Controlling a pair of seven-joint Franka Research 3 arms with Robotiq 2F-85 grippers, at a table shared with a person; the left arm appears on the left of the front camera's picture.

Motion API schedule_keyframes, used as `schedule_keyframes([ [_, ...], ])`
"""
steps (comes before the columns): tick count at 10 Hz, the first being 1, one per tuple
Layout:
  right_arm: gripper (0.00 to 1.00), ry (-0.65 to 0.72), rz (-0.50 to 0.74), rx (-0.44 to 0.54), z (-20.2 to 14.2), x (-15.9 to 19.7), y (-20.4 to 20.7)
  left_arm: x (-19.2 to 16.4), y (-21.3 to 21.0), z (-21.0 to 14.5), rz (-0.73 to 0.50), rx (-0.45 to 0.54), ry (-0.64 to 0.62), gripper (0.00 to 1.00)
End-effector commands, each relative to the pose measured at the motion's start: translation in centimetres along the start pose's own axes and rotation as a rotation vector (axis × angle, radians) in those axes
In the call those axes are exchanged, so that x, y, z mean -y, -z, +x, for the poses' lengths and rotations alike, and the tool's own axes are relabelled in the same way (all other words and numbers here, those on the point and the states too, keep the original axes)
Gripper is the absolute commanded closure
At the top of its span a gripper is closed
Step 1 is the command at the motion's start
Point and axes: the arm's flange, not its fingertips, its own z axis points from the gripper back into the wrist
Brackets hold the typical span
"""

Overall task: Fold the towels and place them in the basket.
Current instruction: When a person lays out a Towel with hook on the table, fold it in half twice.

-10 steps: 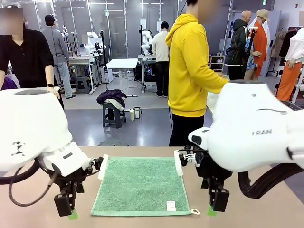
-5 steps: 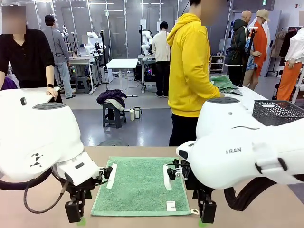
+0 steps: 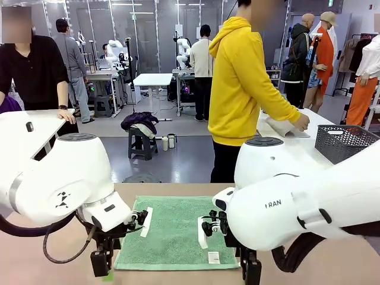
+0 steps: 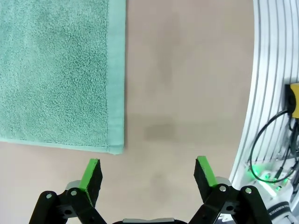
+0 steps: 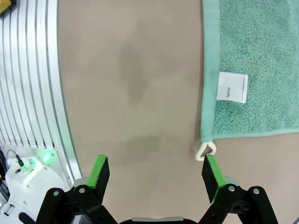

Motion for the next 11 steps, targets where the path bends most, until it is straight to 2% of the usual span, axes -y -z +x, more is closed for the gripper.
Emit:
schedule_keyframes([
  [1,0.0,0.003,-0.034,-0.001,0.9,0.8,0.8,-1.0,0.5,0.0,0.02,-0.003,0.042,0.0],
  [4,0.0,0.009,-0.041,0.044,0.9,2.2,1.1,-1.7,1.6,-1.0,0.011,0.052,0.066,0.0],
  [5,0.0,0.012,-0.03,0.028,1.0,2.6,1.4,-1.8,2.0,-1.0,0.012,0.061,0.071,0.0],
  [11,0.0,0.015,-0.019,0.0,1.3,3.7,3.3,-2.9,4.4,-0.9,0.003,0.032,0.059,0.0],
])
